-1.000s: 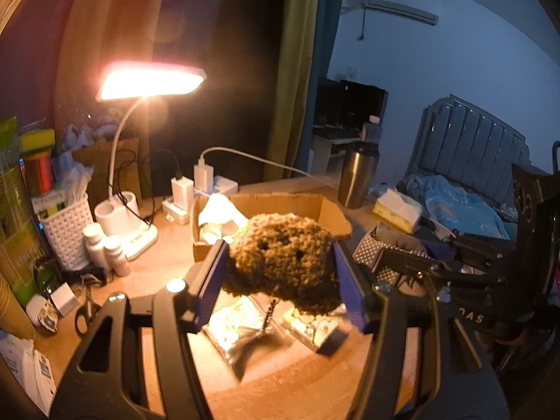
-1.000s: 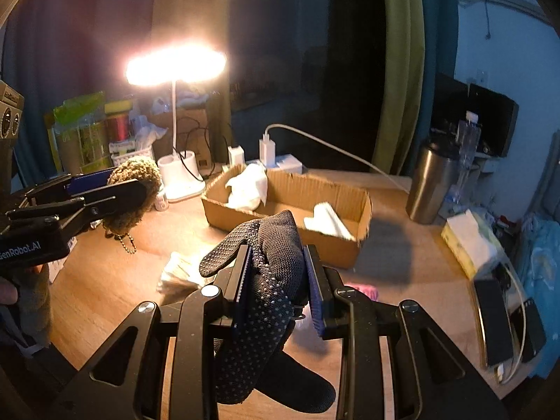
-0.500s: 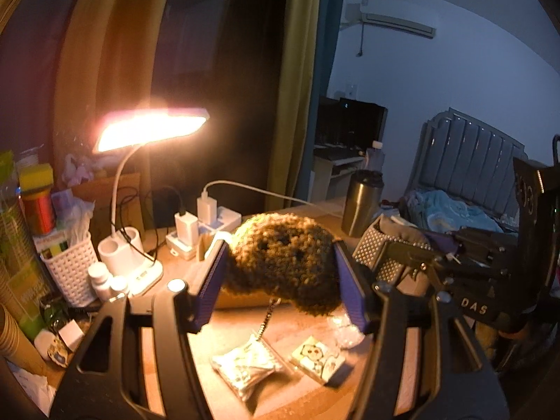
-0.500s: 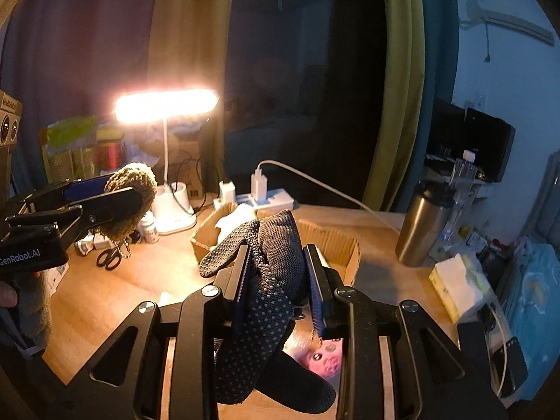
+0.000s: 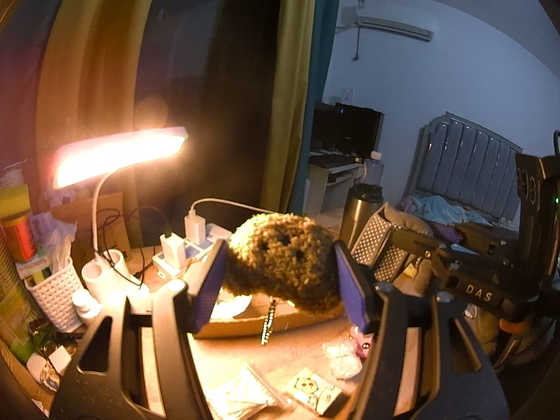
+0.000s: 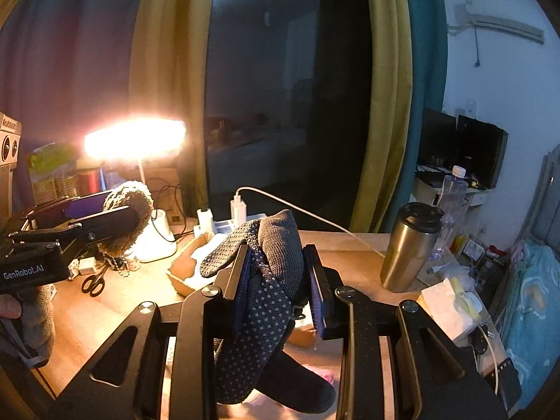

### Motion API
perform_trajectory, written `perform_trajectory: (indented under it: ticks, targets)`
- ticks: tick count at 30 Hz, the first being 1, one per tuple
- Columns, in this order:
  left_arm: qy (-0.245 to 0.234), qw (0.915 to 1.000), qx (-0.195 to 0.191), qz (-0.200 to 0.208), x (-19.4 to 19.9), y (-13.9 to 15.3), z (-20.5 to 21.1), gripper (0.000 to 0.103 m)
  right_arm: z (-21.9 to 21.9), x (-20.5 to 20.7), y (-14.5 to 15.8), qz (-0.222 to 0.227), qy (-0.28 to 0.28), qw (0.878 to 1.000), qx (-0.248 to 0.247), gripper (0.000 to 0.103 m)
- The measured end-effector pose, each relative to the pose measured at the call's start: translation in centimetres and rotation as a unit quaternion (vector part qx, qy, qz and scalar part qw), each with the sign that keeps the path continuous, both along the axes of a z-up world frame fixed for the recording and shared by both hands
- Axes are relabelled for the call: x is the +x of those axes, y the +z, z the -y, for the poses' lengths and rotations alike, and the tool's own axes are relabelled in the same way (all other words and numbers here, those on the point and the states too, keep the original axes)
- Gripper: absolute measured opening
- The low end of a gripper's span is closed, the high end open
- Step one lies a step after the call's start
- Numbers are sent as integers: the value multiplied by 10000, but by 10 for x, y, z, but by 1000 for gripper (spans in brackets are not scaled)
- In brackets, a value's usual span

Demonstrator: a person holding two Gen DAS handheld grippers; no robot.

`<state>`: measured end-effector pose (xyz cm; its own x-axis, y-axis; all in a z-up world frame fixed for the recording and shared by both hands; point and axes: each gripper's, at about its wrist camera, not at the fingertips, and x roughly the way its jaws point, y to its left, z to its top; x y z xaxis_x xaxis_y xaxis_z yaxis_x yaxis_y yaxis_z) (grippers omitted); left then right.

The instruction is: Organize soft objects

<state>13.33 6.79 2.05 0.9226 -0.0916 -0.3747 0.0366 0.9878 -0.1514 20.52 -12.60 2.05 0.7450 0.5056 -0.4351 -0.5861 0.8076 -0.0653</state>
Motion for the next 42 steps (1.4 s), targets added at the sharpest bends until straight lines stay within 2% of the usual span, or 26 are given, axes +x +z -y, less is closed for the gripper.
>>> perform_trajectory:
  ticks: [13,18,31,42]
  targets:
    - [-86,10000,35,30,39,-3,8,61,3,30,-3,-33,-79,9999,78,31]
    - [-130,9997,39,182,50,-10,5,61,-1,39,-7,-63,-85,9999,123,31]
    - [97,9993,100,-337,105,-56,-3,61,-18,90,-46,-531,57,9985,137,31]
    - [-1,9978,80,-661,132,-89,-4,61,-37,114,-73,-853,193,9961,103,31]
